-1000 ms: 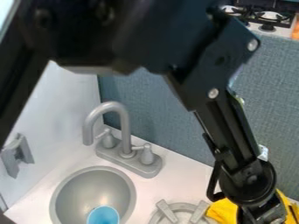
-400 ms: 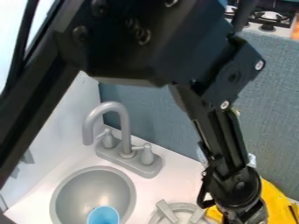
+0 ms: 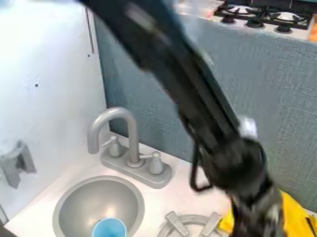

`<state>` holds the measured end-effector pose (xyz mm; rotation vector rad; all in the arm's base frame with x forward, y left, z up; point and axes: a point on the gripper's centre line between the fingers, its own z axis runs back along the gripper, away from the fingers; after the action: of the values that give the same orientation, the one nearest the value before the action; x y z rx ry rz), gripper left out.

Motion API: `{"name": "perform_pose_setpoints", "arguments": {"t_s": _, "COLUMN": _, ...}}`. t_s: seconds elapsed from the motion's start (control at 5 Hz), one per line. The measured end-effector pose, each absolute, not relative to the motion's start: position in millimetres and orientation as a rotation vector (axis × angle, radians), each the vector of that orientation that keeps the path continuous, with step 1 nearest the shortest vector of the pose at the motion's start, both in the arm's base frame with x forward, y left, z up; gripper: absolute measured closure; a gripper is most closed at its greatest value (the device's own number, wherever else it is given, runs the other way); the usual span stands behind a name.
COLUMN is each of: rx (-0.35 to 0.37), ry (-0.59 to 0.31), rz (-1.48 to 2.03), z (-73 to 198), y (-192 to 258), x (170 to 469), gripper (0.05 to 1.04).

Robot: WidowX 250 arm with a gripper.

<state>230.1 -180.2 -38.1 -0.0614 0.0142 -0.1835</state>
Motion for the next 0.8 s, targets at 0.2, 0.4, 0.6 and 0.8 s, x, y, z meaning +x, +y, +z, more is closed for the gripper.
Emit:
{"name": "perform_pose_setpoints", "arguments": {"t_s": 0.2, "rx": -0.029, "ry": -0.008, "rz": -0.091, "z": -14, "y": -156, "x": 245, "gripper": 0.489}}
{"name": "perform_pose_setpoints", "arguments": {"t_s": 0.4, "rx": 0.014, "ry": 0.012, "rz": -0.013, "z": -16, "y": -128, "x": 256, "gripper": 0.488}}
{"name": "perform_pose_setpoints", "arguments": {"t_s": 0.6, "rx": 0.034, "ry": 0.076, "rz": 0.033, "z": -39, "y": -106, "x": 258, "gripper": 0.489}}
{"name": "perform_pose_setpoints", "arguments": {"t_s": 0.8, "rx": 0.047, "ry": 0.107, "rz": 0.044, "z": -53, "y": -95, "x": 258, "gripper": 0.489}}
